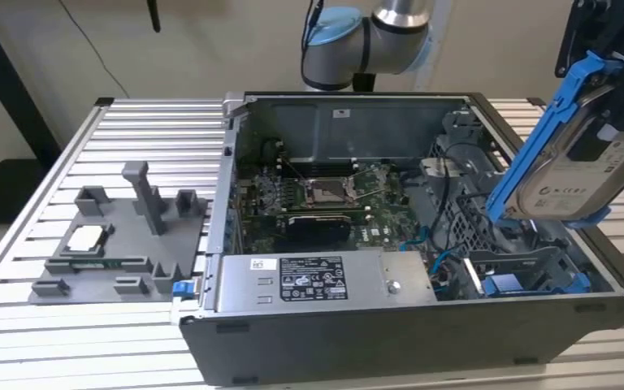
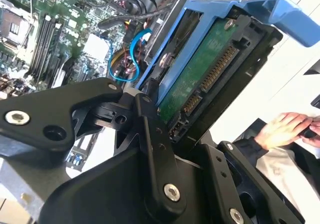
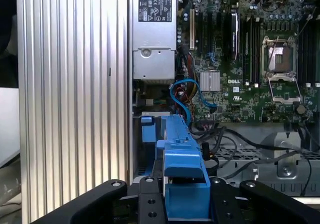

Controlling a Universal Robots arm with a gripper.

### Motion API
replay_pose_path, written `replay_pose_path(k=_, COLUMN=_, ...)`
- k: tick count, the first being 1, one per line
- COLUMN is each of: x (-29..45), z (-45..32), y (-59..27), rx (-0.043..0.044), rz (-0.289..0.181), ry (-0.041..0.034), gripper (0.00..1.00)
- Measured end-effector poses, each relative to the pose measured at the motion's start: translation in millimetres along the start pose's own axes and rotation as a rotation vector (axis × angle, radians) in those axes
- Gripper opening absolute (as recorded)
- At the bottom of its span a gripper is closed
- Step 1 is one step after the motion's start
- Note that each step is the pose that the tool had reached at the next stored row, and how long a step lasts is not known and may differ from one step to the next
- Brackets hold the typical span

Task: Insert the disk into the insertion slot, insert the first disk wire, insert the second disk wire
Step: 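Insert the disk into the insertion slot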

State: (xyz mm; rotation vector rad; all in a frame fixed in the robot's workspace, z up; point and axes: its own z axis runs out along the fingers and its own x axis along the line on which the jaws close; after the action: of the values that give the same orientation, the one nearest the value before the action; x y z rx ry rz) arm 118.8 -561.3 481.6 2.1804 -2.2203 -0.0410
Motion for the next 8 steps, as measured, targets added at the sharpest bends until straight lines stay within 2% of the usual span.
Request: replay_pose_path(k=8, x=-1.7, z=7.0, y=-0.2, rx=0.0, rz=0.0, ry=-0.0023, gripper=0.33)
